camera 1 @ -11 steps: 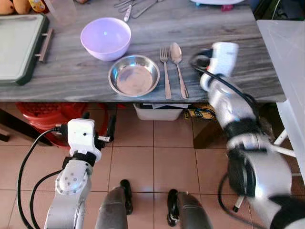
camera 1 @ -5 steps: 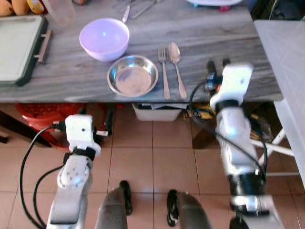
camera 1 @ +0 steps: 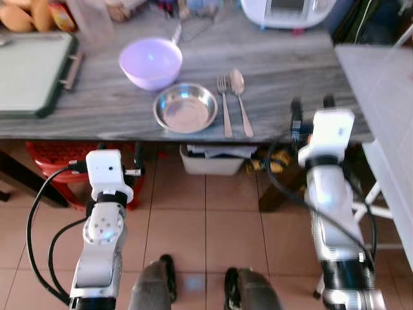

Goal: Setting the table

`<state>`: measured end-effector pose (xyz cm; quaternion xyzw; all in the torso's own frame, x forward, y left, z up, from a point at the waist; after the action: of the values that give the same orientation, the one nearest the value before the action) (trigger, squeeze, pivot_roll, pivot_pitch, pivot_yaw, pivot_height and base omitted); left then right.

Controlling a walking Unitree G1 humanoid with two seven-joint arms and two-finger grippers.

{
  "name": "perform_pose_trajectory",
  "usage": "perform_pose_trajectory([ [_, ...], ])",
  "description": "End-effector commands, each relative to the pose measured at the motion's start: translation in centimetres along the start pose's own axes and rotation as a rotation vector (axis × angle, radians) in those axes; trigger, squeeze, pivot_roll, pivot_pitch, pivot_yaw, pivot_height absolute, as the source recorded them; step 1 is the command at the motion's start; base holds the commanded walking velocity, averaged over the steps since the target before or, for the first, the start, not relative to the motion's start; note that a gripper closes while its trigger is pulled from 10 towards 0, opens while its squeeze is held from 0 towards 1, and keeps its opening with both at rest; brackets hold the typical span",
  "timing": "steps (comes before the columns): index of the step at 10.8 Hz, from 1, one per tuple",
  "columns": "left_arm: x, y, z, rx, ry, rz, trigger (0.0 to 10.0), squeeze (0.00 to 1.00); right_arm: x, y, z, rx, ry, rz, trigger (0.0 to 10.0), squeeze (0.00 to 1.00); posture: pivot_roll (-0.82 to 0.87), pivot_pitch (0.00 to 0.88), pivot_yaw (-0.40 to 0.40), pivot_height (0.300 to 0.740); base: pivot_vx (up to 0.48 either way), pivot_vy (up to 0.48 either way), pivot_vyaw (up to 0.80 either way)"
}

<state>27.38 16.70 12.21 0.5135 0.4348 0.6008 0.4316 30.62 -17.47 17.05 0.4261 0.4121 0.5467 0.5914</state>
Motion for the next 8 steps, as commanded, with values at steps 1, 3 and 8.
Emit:
perform_pose_trajectory([
  [1, -0.02, -0.27, -0.02, 0.008, 0.012, 0.000, 10.0, 0.00, 0.01, -0.24, -0.47, 0.013, -0.012, 0.018, 10.0, 1.00, 0.02, 0.115, -0.012, 0.740, 0.000, 0.000, 0.00],
  [3, 0.01, -0.30, 0.09, 0.004, 0.022, -0.007, 10.0, 0.00, -0.12, 0.01, -0.75, -0.011, -0.014, -0.015, 10.0, 1.00, 0.01, 0.096, -0.009, 0.740, 0.000, 0.000, 0.00],
  [8, -0.52, 0.13, 0.85, -0.020, 0.018, -0.032, 10.0, 0.00, 0.26, 0.39, -0.16, -0.012, -0.017, -0.009, 10.0, 1.00, 0.00, 0.098, -0.013, 0.740, 0.000, 0.000, -0.32],
])
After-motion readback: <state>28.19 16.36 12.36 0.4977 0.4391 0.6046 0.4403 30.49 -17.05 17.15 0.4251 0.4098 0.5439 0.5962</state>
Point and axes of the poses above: a point about 5 cm out from each wrist's last joint towards the gripper, its own z axis pointing out of the wrist towards the gripper, its own y axis along the axis of the wrist's last joint, x = y × z, the point moved 1 cm from there along z, pointing out of the wrist towards the gripper, and after that the axes turned 11 degrees about z, right-handed, at the moved point
